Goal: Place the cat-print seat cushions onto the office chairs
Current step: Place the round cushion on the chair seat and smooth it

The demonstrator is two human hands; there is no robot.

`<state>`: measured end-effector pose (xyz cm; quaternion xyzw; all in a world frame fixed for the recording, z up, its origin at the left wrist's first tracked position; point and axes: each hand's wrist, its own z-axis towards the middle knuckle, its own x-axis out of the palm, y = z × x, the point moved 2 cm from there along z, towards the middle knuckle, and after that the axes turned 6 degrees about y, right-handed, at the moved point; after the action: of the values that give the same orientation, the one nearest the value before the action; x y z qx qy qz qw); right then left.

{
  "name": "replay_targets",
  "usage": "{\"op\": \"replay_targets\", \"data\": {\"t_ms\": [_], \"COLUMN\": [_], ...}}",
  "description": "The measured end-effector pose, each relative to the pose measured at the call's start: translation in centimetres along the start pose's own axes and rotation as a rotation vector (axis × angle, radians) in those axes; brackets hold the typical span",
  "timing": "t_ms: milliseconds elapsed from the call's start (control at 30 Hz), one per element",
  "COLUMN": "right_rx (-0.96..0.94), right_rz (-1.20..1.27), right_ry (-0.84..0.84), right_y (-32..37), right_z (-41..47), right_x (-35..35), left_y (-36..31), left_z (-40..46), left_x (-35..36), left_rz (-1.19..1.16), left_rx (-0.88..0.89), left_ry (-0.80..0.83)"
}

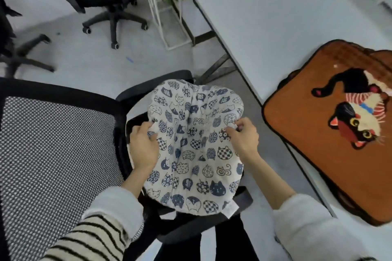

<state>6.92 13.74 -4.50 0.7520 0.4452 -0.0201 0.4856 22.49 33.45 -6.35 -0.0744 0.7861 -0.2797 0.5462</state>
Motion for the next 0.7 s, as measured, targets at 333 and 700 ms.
{"op": "replay_targets", "data": {"t_ms": [333,700], "right_rx": [0.359,0.239], "right_rz": [0.067,-0.416], "right_ry": [0.091,0.063], "right_y": [-11.1,-15.2], "right_z": [7.3,14.1], "right_x": [5.9,8.3], "left_y": [6.3,10.7], "left_z": [3.8,9.7], "left_x": [7.9,12.4], "left_rz": [0.103,0.393], "left_rx": [-0.312,-0.394], "left_ry": [0.059,0.412]}}
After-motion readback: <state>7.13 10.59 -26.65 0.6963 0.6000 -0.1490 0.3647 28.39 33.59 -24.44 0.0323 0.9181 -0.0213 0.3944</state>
